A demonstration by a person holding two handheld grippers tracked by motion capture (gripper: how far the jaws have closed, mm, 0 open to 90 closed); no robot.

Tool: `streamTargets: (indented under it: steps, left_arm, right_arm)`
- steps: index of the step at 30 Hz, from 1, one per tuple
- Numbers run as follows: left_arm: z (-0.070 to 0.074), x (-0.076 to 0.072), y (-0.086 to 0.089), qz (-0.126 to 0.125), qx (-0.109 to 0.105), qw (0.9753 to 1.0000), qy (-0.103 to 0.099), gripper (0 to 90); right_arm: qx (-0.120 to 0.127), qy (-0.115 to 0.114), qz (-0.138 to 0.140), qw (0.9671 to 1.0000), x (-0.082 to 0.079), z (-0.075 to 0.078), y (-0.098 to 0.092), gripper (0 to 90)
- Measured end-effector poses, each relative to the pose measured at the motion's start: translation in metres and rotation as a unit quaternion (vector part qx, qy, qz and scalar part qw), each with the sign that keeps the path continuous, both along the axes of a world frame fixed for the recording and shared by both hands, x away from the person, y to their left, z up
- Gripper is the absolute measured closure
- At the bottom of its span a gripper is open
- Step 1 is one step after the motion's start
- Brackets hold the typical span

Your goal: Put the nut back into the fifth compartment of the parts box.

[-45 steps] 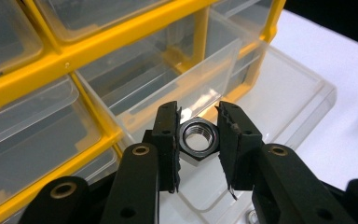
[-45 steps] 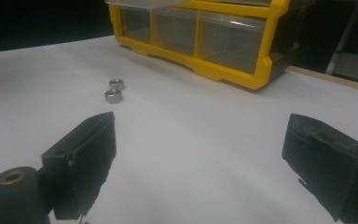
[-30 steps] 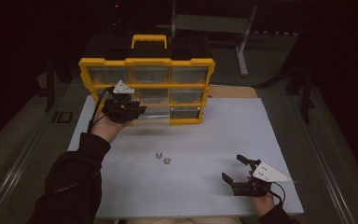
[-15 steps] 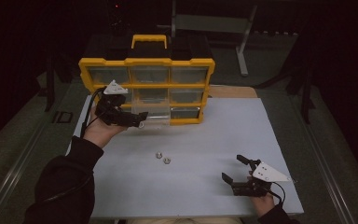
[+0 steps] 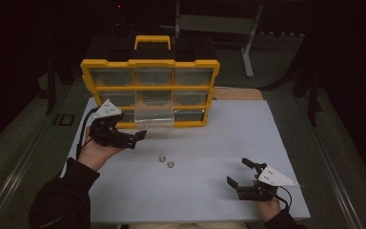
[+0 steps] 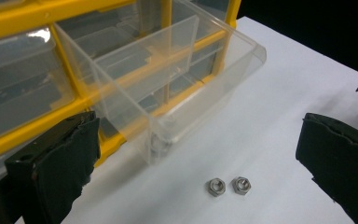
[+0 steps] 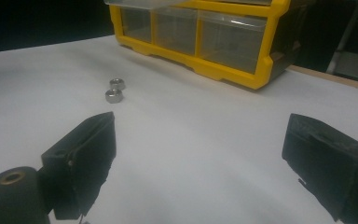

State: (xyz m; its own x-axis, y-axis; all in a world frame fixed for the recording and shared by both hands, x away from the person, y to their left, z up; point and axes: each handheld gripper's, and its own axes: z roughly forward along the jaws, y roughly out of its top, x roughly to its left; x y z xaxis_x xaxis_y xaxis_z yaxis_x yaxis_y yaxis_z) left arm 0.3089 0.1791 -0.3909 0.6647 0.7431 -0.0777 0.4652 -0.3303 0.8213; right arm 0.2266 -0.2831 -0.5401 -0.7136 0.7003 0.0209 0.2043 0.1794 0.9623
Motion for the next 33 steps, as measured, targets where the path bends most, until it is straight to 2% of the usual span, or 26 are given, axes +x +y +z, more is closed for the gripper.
streamTargets:
  steps: [9,16,24,33]
  left_arm:
    - [-0.016,-0.022,-0.006,-0.018,-0.002,0.9998,-0.006,0.0]
    - [-0.032,-0.033,-0.017,-0.041,-0.002,0.9992,0.000,0.1]
    - [-0.055,-0.036,-0.032,-0.070,0.007,0.9973,0.018,1.5]
    - [-0.072,-0.032,-0.045,-0.095,0.007,0.9952,0.021,5.3]
  right_arm:
    - [-0.001,-0.001,0.001,1.0000,0.000,0.000,0.000,9.9]
    - [-0.001,-0.002,0.001,1.0000,0.000,0.000,0.000,9.9]
    - [-0.001,-0.001,0.001,1.0000,0.000,0.000,0.001,9.9]
    - [-0.001,-0.001,0.002,1.0000,0.000,0.000,0.001,9.9]
